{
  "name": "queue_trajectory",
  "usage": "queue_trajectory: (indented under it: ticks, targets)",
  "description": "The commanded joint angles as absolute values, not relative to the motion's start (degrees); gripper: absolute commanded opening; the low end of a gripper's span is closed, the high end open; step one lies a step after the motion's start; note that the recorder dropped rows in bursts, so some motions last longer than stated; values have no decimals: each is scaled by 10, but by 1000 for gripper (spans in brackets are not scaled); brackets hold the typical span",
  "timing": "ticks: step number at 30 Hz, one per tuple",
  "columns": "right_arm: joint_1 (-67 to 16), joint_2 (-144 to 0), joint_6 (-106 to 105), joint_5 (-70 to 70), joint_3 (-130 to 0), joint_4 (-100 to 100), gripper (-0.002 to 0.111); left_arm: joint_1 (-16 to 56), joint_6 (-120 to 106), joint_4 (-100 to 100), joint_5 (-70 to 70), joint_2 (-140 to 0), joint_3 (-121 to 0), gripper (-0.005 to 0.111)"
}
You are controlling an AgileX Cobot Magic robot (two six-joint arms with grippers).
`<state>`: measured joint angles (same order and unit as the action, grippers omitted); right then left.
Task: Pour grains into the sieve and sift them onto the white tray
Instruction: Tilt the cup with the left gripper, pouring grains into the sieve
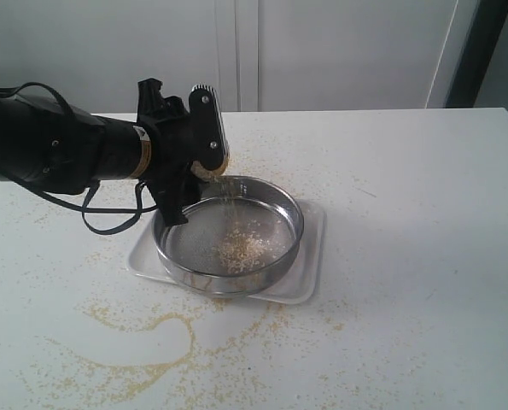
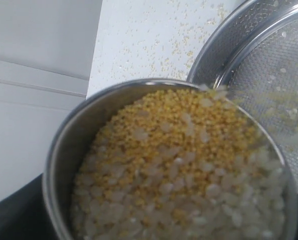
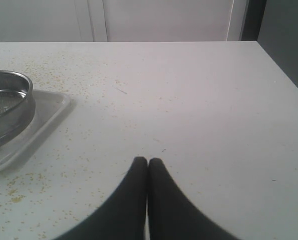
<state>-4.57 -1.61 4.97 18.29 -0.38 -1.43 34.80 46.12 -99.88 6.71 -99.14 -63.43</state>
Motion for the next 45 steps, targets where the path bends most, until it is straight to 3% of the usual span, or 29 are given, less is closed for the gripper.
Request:
queue_trajectory:
  ticks: [1,45]
  targets:
    - [-47,-12,49,179,0,-15,0,351,448,-999,60,-984,-640,0]
    - [-47,-12,49,179,0,-15,0,351,385,-999,49,-984,-640,0]
